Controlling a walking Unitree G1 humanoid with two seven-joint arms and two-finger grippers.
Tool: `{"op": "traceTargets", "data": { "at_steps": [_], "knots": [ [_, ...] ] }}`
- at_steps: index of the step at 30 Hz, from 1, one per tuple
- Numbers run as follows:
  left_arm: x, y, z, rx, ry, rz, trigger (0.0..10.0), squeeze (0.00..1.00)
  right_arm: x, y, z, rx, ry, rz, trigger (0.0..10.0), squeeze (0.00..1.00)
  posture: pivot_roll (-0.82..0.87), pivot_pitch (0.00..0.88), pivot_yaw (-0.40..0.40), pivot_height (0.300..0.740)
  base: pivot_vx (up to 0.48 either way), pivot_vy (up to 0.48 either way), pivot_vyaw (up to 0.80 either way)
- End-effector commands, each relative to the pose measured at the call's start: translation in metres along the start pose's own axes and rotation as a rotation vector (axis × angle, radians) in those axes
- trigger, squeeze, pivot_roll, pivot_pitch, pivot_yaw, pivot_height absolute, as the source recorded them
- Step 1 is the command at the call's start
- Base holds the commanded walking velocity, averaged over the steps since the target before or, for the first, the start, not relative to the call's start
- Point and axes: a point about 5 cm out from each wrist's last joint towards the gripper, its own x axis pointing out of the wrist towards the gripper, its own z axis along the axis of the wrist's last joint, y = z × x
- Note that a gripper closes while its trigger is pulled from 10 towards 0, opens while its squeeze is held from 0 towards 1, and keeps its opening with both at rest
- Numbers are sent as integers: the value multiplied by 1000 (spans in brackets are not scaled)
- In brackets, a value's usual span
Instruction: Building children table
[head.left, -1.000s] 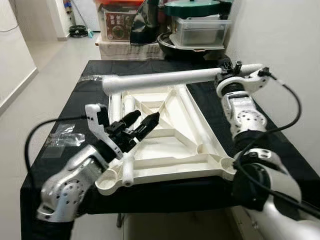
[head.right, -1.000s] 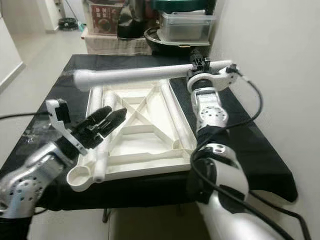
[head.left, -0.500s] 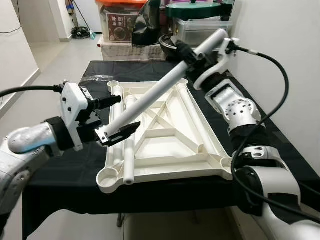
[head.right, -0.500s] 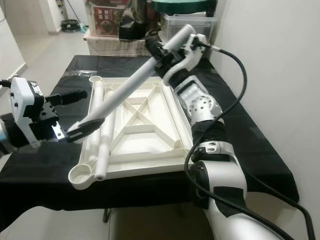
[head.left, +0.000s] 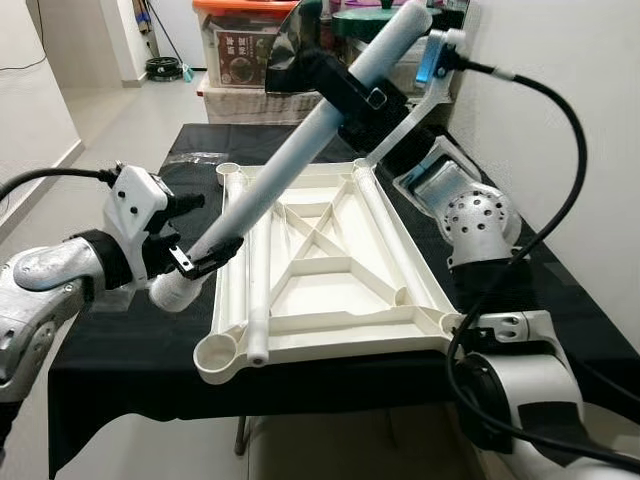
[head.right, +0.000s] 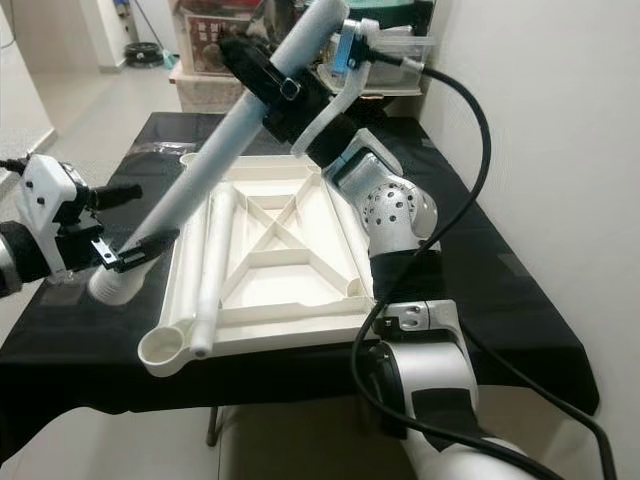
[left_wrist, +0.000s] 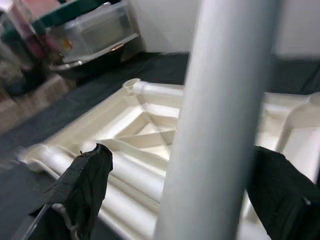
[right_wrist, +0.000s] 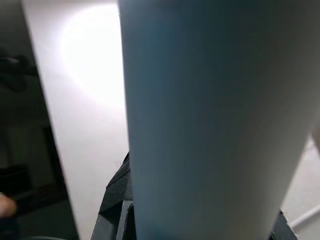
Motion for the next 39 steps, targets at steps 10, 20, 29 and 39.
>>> {"op": "traceTargets", "data": {
  "at_steps": [10,20,29,39],
  "knots": [
    [20,-32,-50,-174,108,-221,0,0,3,17,-7,27,-10,60,0,0,0,0,-20,740,0,0,0],
    [20,-32,-57,-153,133,-229,0,0,3,22,-9,28,-2,67,0,0,5,0,-18,740,0,0,0],
    [26,-30,-53,-159,94,-190,10000,0,2,23,-12,11,22,41,10000,1000,3,0,-23,740,0,0,0],
    [24,-23,-32,-168,-17,-157,10000,0,-32,12,-53,39,179,-11,10000,0,12,0,-35,740,0,0,0]
  ]
}}
